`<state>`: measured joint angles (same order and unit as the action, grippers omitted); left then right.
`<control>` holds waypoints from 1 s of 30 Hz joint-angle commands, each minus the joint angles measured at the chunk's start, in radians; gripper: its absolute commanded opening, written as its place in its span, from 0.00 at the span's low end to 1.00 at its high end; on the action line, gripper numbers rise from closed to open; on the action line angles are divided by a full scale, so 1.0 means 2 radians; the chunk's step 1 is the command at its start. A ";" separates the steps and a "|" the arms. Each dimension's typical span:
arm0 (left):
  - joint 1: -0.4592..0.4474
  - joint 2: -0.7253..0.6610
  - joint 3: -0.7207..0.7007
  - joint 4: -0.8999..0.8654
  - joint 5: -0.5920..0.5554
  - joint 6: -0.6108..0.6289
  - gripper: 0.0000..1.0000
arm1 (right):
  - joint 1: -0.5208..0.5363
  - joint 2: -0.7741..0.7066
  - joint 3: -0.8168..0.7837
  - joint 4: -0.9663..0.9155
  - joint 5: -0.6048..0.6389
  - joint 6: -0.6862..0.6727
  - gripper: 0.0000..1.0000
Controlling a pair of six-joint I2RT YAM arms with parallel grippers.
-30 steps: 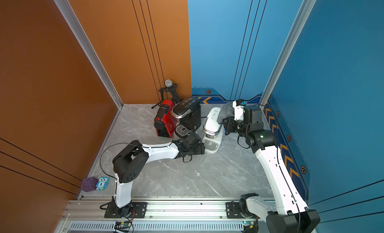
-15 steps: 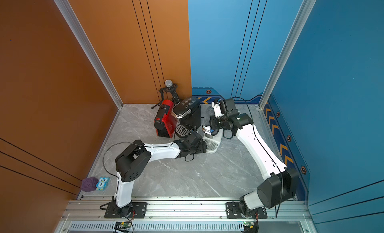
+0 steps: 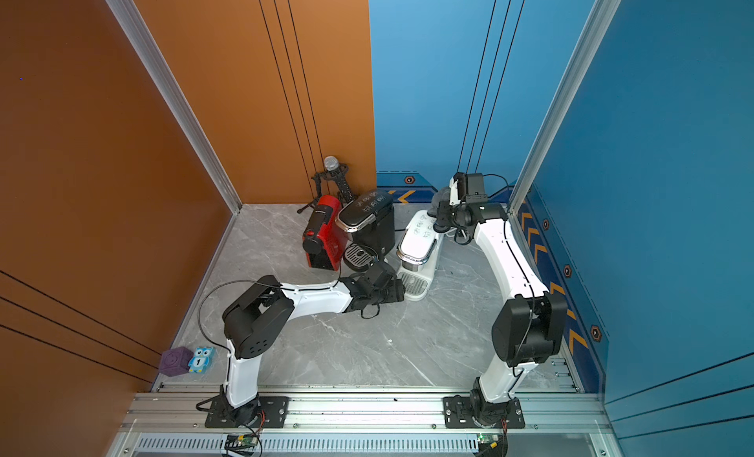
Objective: Wipe the surface of a coffee machine
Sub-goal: Wipe the dirt from the surface of the coffee machine.
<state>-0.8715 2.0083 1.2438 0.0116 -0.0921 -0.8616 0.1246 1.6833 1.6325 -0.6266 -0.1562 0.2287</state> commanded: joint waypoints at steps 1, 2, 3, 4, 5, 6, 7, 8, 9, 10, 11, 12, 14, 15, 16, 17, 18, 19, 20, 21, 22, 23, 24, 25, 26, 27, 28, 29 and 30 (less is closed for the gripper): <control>-0.002 0.005 -0.011 -0.040 0.010 -0.003 0.82 | 0.024 -0.041 -0.049 -0.074 -0.024 0.003 0.09; -0.002 0.006 -0.010 -0.041 0.012 -0.003 0.82 | 0.033 -0.060 -0.059 -0.077 -0.012 0.002 0.09; -0.002 0.008 -0.009 -0.040 0.012 -0.003 0.82 | 0.040 -0.076 -0.068 -0.079 -0.004 0.003 0.09; -0.002 0.010 -0.008 -0.041 0.014 -0.003 0.82 | 0.049 -0.091 -0.076 -0.082 0.001 0.004 0.09; -0.002 0.012 -0.006 -0.040 0.015 -0.003 0.82 | 0.056 -0.108 -0.084 -0.085 0.005 0.006 0.09; -0.002 0.013 -0.004 -0.040 0.015 -0.003 0.82 | 0.061 -0.118 -0.088 -0.089 0.008 0.008 0.09; -0.003 0.016 -0.002 -0.040 0.017 -0.003 0.82 | 0.068 -0.127 -0.092 -0.094 0.005 0.011 0.09; -0.003 0.019 0.001 -0.041 0.018 -0.002 0.82 | 0.077 -0.133 -0.094 -0.099 -0.001 0.012 0.09; -0.004 0.020 0.003 -0.040 0.019 -0.001 0.82 | 0.083 -0.136 -0.096 -0.101 -0.007 0.013 0.09; -0.004 0.022 0.004 -0.041 0.018 -0.001 0.81 | 0.092 -0.138 -0.097 -0.102 -0.011 0.015 0.09; -0.005 0.022 0.004 -0.040 0.015 -0.001 0.81 | 0.101 -0.136 -0.097 -0.102 -0.015 0.016 0.09; -0.007 0.023 0.004 -0.040 0.013 -0.002 0.82 | 0.107 -0.133 -0.095 -0.102 -0.017 0.017 0.09; -0.008 0.024 0.000 -0.040 0.011 -0.005 0.82 | 0.115 -0.118 -0.086 -0.100 -0.017 0.016 0.09; -0.009 0.024 -0.001 -0.040 0.011 -0.007 0.82 | 0.115 -0.108 -0.080 -0.100 -0.016 0.015 0.09; -0.009 0.023 -0.002 -0.041 0.010 -0.008 0.81 | 0.115 -0.098 -0.073 -0.098 -0.013 0.014 0.09; -0.009 0.022 -0.003 -0.040 0.011 -0.009 0.81 | 0.115 -0.088 -0.065 -0.096 -0.010 0.013 0.09; -0.011 0.021 -0.002 -0.040 0.011 -0.009 0.81 | 0.114 -0.079 -0.061 -0.092 -0.006 0.012 0.09; -0.013 0.020 -0.002 -0.040 0.012 -0.009 0.81 | 0.112 -0.070 -0.055 -0.088 0.000 0.011 0.09; -0.015 0.019 -0.001 -0.040 0.012 -0.009 0.81 | 0.107 -0.058 -0.046 -0.086 0.001 0.011 0.09; -0.016 0.019 -0.001 -0.040 0.012 -0.008 0.81 | 0.102 -0.048 -0.040 -0.082 0.001 0.011 0.09; -0.016 0.019 0.000 -0.041 0.012 -0.008 0.81 | 0.094 -0.036 -0.035 -0.077 0.005 0.012 0.09; -0.017 0.019 0.001 -0.041 0.015 -0.007 0.81 | 0.085 -0.026 -0.028 -0.076 0.009 0.012 0.09; -0.017 0.019 0.001 -0.042 0.016 -0.006 0.81 | 0.077 -0.017 -0.024 -0.073 0.014 0.012 0.09; -0.017 0.018 0.003 -0.044 0.017 -0.005 0.81 | 0.066 -0.007 -0.019 -0.073 0.020 0.013 0.09; -0.018 0.018 0.003 -0.046 0.017 -0.004 0.80 | 0.053 0.001 -0.017 -0.071 0.020 0.015 0.09; -0.018 0.016 0.004 -0.046 0.016 -0.003 0.81 | 0.042 0.004 -0.021 -0.067 0.022 0.019 0.08; -0.018 0.015 0.003 -0.047 0.015 -0.003 0.80 | 0.028 0.003 -0.029 -0.060 0.022 0.026 0.08; -0.018 0.014 0.002 -0.047 0.015 -0.003 0.81 | 0.014 -0.002 -0.041 -0.051 0.014 0.032 0.08; -0.018 0.013 0.001 -0.048 0.014 -0.003 0.80 | 0.001 -0.008 -0.056 -0.041 0.008 0.039 0.08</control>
<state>-0.8978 2.0113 1.2510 0.0040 -0.0917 -0.8619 0.1955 1.6382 1.5997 -0.6277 -0.1654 0.2619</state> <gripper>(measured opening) 0.804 0.162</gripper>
